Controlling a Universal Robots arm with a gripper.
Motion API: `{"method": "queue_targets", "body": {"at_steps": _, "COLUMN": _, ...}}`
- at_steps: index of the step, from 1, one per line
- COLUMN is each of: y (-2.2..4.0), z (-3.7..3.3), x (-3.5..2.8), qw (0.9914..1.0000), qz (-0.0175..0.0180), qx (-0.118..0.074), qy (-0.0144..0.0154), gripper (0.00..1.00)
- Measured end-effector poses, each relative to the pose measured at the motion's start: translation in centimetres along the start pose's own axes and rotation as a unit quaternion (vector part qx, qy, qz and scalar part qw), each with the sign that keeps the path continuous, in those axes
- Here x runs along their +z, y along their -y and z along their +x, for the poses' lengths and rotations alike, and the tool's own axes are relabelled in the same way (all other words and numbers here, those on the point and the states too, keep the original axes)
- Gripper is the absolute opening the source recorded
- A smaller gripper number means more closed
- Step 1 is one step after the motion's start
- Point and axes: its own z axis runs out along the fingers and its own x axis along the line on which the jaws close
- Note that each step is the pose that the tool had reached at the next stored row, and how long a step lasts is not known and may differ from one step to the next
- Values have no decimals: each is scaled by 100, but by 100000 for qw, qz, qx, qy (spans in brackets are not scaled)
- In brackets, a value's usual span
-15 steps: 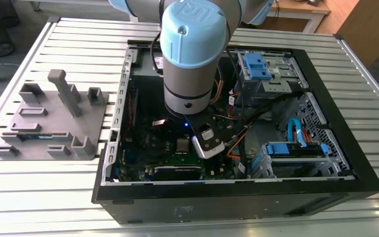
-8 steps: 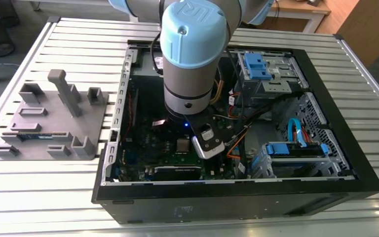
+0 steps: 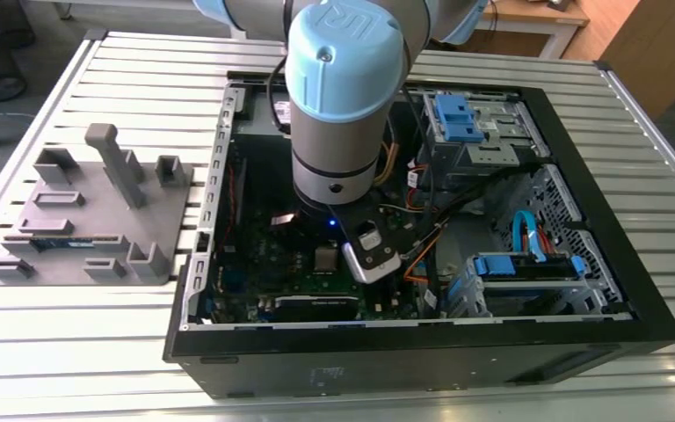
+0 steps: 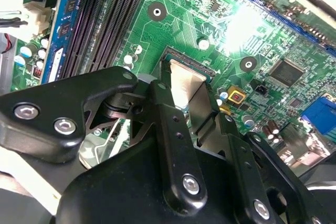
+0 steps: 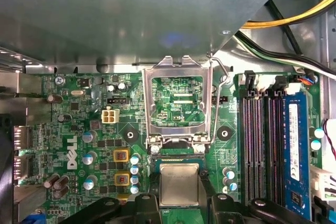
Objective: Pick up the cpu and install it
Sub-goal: 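Place the cpu into insertion slot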
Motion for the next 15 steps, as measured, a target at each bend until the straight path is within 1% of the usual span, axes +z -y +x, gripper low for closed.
{"method": "queue_targets", "body": {"at_steps": 4, "y": 0, "z": 0, "x": 3, "qw": 99994, "qz": -11, "qx": -1106, "qy": -42, "gripper": 39}}
{"method": "queue_targets", "body": {"at_steps": 9, "y": 7, "z": 0, "x": 6, "qw": 99993, "qz": -16, "qx": -1162, "qy": -37, "gripper": 39}}
{"method": "queue_targets", "body": {"at_steps": 15, "y": 12, "z": 0, "x": 6, "qw": 99994, "qz": 121, "qx": -1101, "qy": -38, "gripper": 39}}
